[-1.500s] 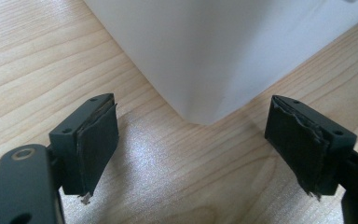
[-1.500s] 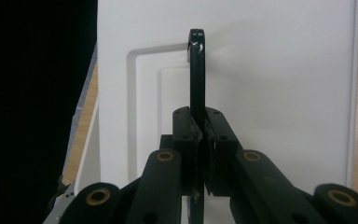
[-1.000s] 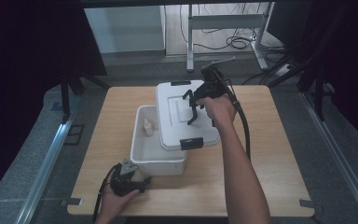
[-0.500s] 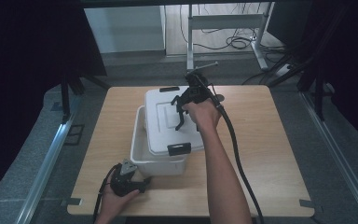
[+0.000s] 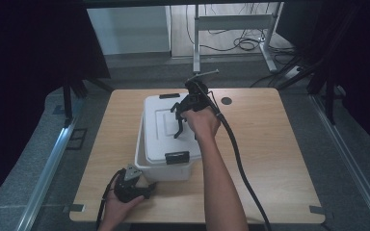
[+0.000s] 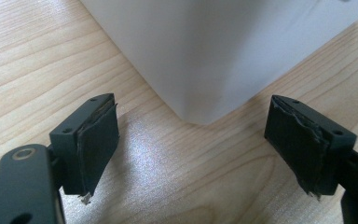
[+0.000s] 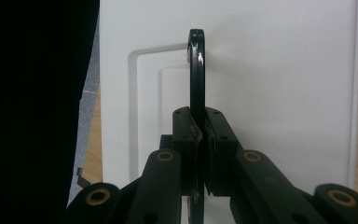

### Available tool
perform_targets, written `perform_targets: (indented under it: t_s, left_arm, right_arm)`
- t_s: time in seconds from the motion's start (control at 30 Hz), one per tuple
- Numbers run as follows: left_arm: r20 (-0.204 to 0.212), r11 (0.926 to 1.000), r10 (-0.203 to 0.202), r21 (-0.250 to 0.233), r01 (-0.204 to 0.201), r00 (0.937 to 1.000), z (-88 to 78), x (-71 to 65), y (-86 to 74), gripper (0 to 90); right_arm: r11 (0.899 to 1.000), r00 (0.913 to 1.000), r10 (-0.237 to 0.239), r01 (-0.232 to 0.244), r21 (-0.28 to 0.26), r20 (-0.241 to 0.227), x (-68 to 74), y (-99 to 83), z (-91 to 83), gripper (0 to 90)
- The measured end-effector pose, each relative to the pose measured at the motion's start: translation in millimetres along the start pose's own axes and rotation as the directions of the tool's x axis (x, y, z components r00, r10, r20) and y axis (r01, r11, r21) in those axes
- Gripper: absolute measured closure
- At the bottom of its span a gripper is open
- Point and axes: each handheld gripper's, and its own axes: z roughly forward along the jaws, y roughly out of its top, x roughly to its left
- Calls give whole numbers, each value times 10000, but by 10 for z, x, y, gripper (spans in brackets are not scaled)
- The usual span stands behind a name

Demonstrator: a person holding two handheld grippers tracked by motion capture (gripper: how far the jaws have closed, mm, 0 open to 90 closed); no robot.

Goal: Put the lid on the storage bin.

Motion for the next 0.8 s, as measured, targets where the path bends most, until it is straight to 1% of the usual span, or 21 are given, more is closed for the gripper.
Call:
perform_targets:
  t_s: [0.13,0.23,0.3,0.43,0.53,0.63,0.67,0.73,0.8]
  left_arm:
    - [1,10000,3,1,-3,10000,0,0,0,174]
    - [5,10000,5,3,-5,10000,0,0,0,174]
    - [-5,10000,2,1,-2,10000,0,0,0,174]
    - [5,10000,-20,-4,20,10000,0,-2,0,174]
    - [8,10000,-19,-6,19,10000,0,-1,0,174]
    - [3,10000,-38,-13,38,10000,0,-3,-1,174]
    - [5,9999,-109,-61,109,9999,4,-8,-1,174]
    - [10,9999,-118,-63,119,9999,4,-9,-1,174]
    - [13,9999,-112,-57,112,9999,3,-8,-1,174]
  right_arm:
    - [10000,10000,45,-45,-9,-22,29,-2,25,853]
    - [9998,9998,189,-189,5,-111,39,-7,46,853]
    - [9997,9998,198,-197,107,-70,53,-11,73,853]
    - [9996,9997,252,-251,156,-44,108,-34,104,853]
    - [9991,9992,375,-372,207,-134,166,-69,120,854]
    - [9988,9991,415,-415,245,-7,193,-102,148,854]
    - [9988,9991,415,-415,245,-7,193,-102,148,854]
    - [9986,9991,411,-412,328,29,207,-121,174,853]
    - [9986,9989,468,-468,257,-2,211,-133,192,853]
